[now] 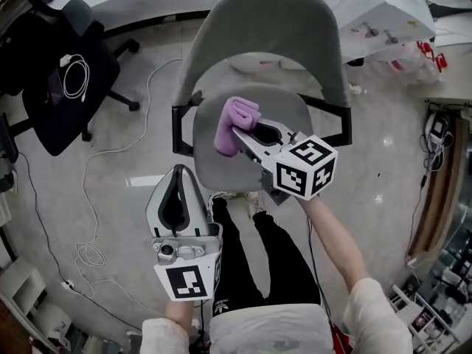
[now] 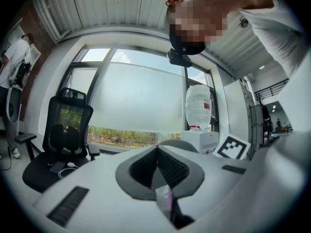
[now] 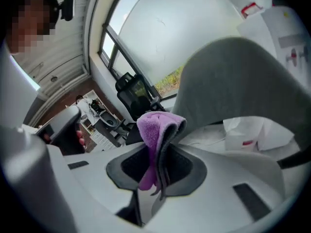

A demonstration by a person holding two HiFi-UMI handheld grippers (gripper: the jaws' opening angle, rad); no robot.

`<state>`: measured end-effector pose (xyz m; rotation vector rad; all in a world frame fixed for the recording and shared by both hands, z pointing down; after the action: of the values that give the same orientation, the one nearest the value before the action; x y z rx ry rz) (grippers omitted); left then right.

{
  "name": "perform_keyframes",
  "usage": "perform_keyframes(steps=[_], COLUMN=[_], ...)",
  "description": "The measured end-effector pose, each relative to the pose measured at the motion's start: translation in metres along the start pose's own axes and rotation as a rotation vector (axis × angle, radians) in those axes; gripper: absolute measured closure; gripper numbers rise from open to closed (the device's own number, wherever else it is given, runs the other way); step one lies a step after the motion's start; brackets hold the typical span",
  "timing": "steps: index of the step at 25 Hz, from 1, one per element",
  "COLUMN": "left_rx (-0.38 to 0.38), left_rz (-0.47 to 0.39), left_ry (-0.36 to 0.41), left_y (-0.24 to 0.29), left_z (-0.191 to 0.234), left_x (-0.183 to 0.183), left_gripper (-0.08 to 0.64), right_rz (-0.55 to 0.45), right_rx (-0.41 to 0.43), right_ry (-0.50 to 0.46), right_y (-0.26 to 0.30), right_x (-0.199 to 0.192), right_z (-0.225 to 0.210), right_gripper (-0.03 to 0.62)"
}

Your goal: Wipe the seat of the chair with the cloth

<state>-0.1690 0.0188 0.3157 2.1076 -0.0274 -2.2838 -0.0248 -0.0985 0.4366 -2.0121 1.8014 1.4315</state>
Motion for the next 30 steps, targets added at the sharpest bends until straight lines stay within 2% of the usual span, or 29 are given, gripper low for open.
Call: perform_keyframes(steps=[7, 14, 22, 30], left_rx=[0.017, 0.022, 0.018, -0.028], left_rz=[0.104, 0.214, 0.229, 0.220], left_ry=[-0.047, -0.060, -0.075, -0.064], left_y=[-0.005, -0.022, -0.013, 0.001], left_z=[0.023, 0.045, 0.048, 0.038], left_x=[-0.083, -0.118, -0.126, -0.125], left_gripper=[0.548, 0.548, 0.548, 0.548], right_rz=[0.224, 0.467, 0.547, 0.543], right_rx=[0.042, 0.035, -0.044, -0.119], right_ry=[0.091, 0.188, 0.106, 0.101], right_y=[0.135, 0.207, 0.223, 0.207], right_x=[-0.052, -0.096, -0.103, -0.096], right_z=[-0.068, -0.096, -0.105, -0.126], right_gripper=[0.503, 0.503, 0.503, 0.504])
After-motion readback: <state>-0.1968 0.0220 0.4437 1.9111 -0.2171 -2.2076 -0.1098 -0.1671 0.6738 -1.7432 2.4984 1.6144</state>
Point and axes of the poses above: the fingertips, and each gripper's own axes: y forward along the fingers, z to its left, x out of its top, the point moved 6 cm from there along -y, backward along the fingers, and after that the axes turned 1 degree about y, right-handed, at the moved point
